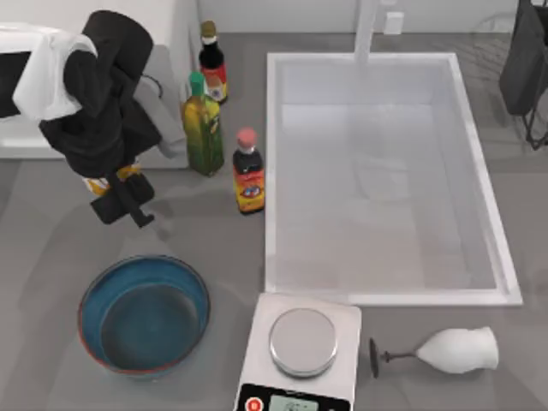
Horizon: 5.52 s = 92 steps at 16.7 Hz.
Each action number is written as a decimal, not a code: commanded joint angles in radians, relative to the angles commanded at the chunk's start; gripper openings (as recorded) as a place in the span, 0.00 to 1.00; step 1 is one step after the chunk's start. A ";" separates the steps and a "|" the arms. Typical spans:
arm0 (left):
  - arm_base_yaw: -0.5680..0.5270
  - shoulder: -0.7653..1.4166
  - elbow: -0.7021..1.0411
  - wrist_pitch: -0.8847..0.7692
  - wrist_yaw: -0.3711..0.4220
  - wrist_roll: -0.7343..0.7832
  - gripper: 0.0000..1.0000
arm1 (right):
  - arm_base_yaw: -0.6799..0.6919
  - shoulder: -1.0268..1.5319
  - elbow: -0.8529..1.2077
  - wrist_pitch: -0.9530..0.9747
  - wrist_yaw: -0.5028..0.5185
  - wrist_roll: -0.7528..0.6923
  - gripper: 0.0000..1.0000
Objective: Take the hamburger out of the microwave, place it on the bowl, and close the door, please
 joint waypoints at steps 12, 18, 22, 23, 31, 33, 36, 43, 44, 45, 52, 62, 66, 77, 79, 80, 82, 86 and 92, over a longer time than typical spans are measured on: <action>-0.356 0.156 0.132 -0.698 -0.134 0.249 0.00 | 0.000 0.000 0.000 0.000 0.000 0.000 1.00; -0.347 0.145 0.138 -0.693 -0.149 0.254 0.00 | 0.000 0.000 0.000 0.000 0.000 0.000 1.00; -0.344 0.133 0.137 -0.684 -0.154 0.255 0.00 | 0.000 0.000 0.000 0.000 0.000 0.000 1.00; -0.343 0.129 0.136 -0.681 -0.156 0.255 0.00 | 0.000 0.000 0.000 0.000 0.000 0.000 1.00; -0.331 0.089 0.123 -0.637 -0.177 0.258 0.00 | 0.000 0.000 0.000 0.000 0.000 0.000 1.00; -0.328 0.083 0.116 -0.623 -0.182 0.260 0.00 | 0.000 0.000 0.000 0.000 0.000 0.000 1.00; -0.324 0.079 0.102 -0.602 -0.187 0.263 0.00 | 0.000 0.000 0.000 0.000 0.000 0.000 1.00; -0.317 0.115 0.045 -0.549 -0.179 0.277 0.00 | 0.000 0.000 0.000 0.000 0.000 0.000 1.00; -0.317 0.127 0.033 -0.541 -0.174 0.279 0.00 | 0.000 0.000 0.000 0.000 0.000 0.000 1.00; -0.317 0.142 0.020 -0.534 -0.169 0.281 0.00 | 0.000 0.000 0.000 0.000 0.000 0.000 1.00; -0.317 0.179 -0.012 -0.516 -0.152 0.287 0.00 | 0.000 0.000 0.000 0.000 0.000 0.000 1.00; -0.317 0.179 -0.012 -0.516 -0.152 0.287 0.75 | 0.000 0.000 0.000 0.000 0.000 0.000 1.00; -0.317 0.179 -0.012 -0.516 -0.152 0.287 1.00 | 0.000 0.000 0.000 0.000 0.000 0.000 1.00; -0.316 0.103 -0.008 -0.506 -0.132 0.254 1.00 | 0.000 0.000 0.000 0.000 0.000 0.000 1.00; -0.282 0.030 -0.044 -0.462 -0.111 0.211 1.00 | 0.000 0.000 0.000 0.000 0.000 0.000 1.00; -0.260 -0.022 -0.071 -0.431 -0.097 0.182 1.00 | 0.000 0.000 0.000 0.000 0.000 0.000 1.00; -0.204 -0.157 -0.143 -0.354 -0.061 0.112 1.00 | 0.000 0.000 0.000 0.000 0.000 0.000 1.00; -0.068 -0.534 -0.350 -0.153 0.024 -0.058 1.00 | 0.000 0.000 0.000 0.000 0.000 0.000 1.00; 0.145 -1.174 -0.742 0.209 0.145 -0.335 1.00 | 0.000 0.000 0.000 0.000 0.000 0.000 1.00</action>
